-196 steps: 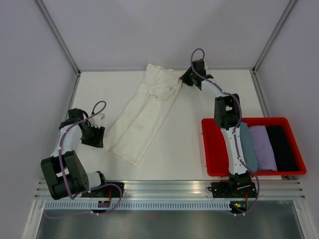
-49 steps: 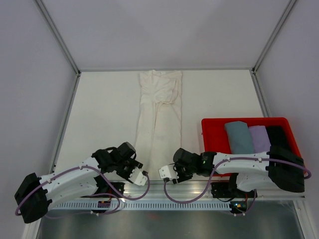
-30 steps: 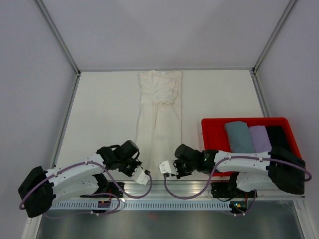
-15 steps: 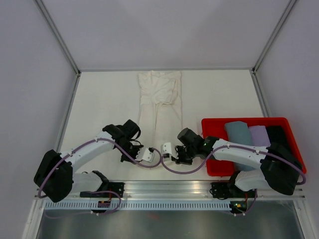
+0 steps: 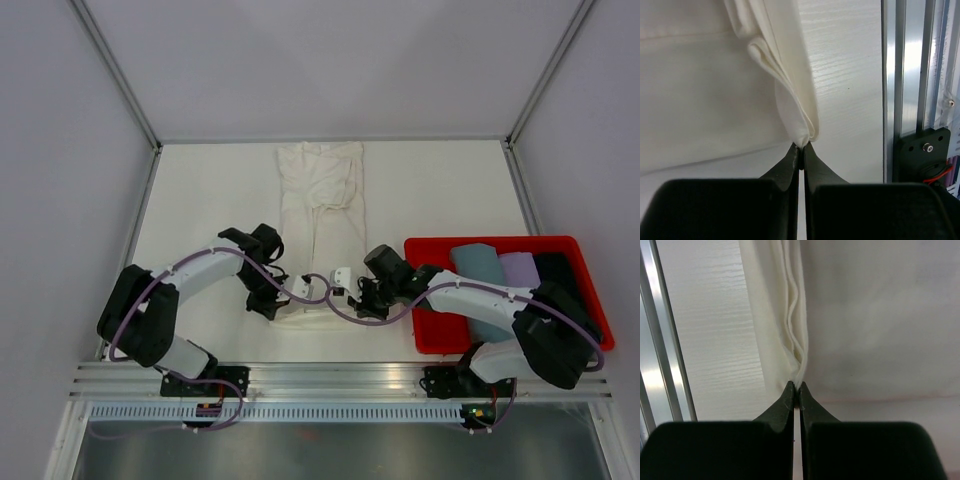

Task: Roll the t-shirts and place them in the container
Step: Roll the tshirt

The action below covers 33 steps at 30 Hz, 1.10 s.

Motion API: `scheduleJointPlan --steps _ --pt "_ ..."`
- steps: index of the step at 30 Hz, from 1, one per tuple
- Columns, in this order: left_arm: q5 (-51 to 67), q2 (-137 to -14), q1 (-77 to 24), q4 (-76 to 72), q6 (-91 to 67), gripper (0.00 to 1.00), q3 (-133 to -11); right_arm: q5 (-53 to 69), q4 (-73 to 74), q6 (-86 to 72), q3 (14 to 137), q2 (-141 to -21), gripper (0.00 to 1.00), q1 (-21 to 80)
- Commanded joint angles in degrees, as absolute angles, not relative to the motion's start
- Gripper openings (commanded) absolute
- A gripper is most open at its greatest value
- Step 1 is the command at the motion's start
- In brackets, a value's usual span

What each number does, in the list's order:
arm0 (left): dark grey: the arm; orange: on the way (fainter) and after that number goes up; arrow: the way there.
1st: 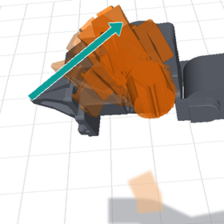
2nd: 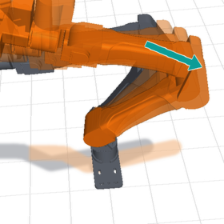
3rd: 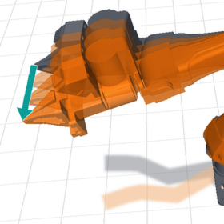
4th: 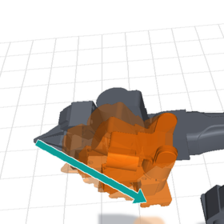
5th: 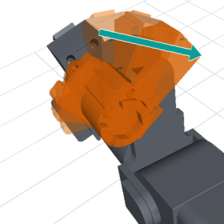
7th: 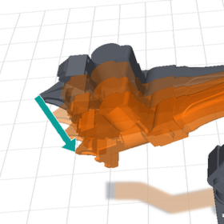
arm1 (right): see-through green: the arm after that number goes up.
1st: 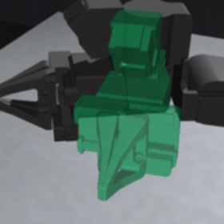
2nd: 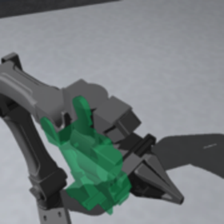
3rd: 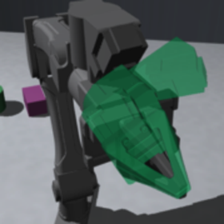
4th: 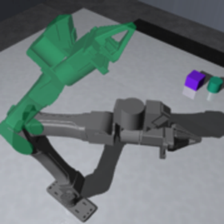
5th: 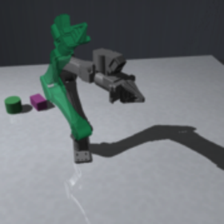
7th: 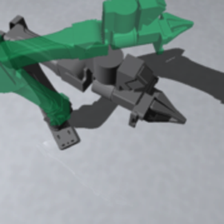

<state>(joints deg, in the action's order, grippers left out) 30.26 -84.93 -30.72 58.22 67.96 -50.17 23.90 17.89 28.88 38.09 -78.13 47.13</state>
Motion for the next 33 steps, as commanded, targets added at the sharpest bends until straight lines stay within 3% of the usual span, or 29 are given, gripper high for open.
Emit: scheduleJointPlan --steps 1,4,9,14,17,20,21,24,29,33 --pt "32.2 -86.8 -29.8 59.3 67.9 0.02 -52.9 23.9 16.8 28.4 39.7 -79.0 0.02 46.0" --pt "31.2 -90.0 -29.1 59.1 67.2 0.02 -54.7 22.5 15.3 26.6 40.3 -80.4 0.06 45.5" --pt "30.4 -98.1 -27.6 60.4 63.3 0.02 -60.9 20.3 15.4 24.4 41.7 -82.1 0.28 44.6" --pt "30.4 -98.8 -27.2 60.5 64.2 0.03 -61.3 19.0 14.7 20.6 42.5 -78.7 0.34 43.8" --pt "30.4 -98.4 -27.2 60.6 64.0 0.08 -61.4 19.9 13.9 18.3 42.5 -74.5 0.34 43.4" --pt "30.1 -98.2 -27.2 60.6 63.2 0.23 -61.4 22.0 12.4 14.3 41.7 -70.3 0.31 43.3" --pt "29.8 -98.0 -27.2 60.6 63.1 0.34 -61.3 22.9 12.3 13.3 41.4 -69.5 0.3 43.3" --pt "29.7 -97.3 -26.5 60.6 62.1 0.48 -62.2 23.9 11.8 9.5 39.9 -65.6 0.25 43.3" --pt "28.5 -96.3 -22.4 60.5 62.0 0.51 -66.3 32.7 8.0 5.7 35.1 -65.1 0.11 43.3" --pt "27.7 -91.5 -21.6 60.7 63.4 0.5 -67.1 34.2 3.9 -2.6 34.2 -70.1 0.06 43.4"
